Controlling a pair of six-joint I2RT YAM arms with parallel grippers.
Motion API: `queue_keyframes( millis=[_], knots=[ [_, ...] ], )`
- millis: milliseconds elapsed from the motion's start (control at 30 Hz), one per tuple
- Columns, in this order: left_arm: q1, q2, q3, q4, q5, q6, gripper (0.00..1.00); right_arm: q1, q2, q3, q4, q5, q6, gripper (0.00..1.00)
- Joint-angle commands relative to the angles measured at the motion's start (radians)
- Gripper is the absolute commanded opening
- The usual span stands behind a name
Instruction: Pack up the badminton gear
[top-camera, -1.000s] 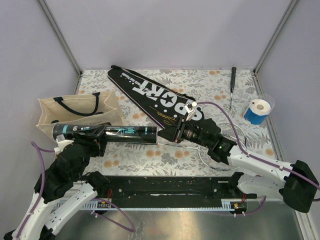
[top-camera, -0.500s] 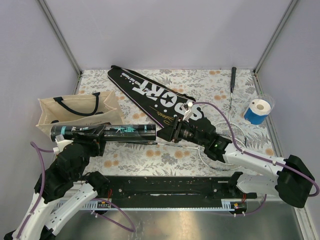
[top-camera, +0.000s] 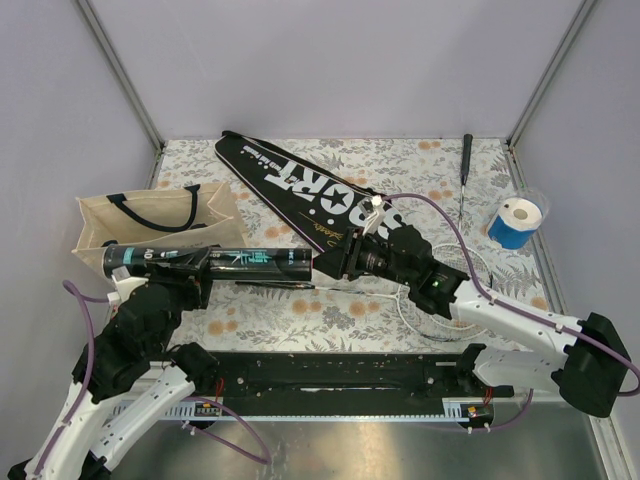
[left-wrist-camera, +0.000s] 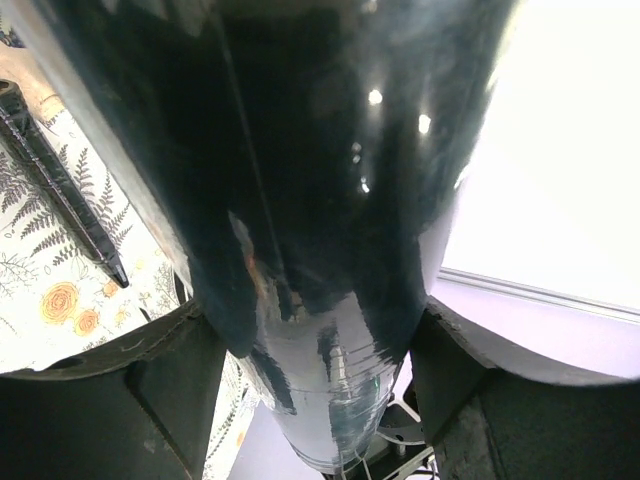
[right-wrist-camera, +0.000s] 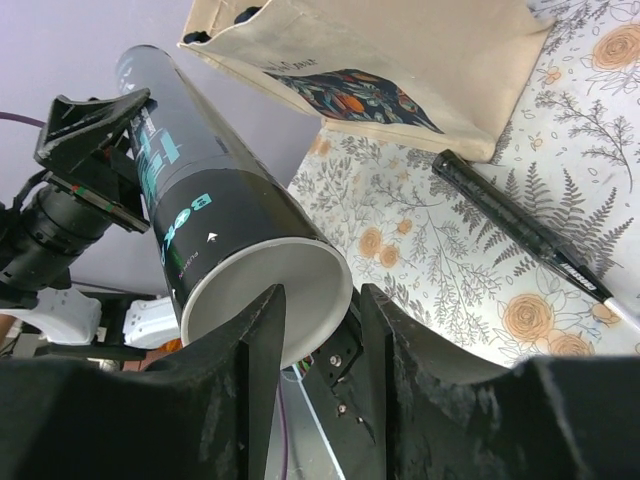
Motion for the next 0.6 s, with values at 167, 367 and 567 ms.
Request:
queue_keyframes(
  millis=[167, 367, 567],
  knots=[
    [-0.01, 0.041, 0.003, 0.126, 0.15, 0.022, 0.19, 0.049, 0.042, 0.044, 0.093, 0.012, 0.07, 0.44],
    [-0.01, 0.043, 0.0, 0.14, 0.17, 0.014, 0.19, 0.065, 0.088, -0.068, 0.365, 0.054, 0.271, 0.43],
    [-0.01, 0.029, -0.004, 0.143, 0.157, 0.013, 0.18, 0.083, 0.105, -0.084, 0.404, 0.058, 0.27, 0.46]
  ],
)
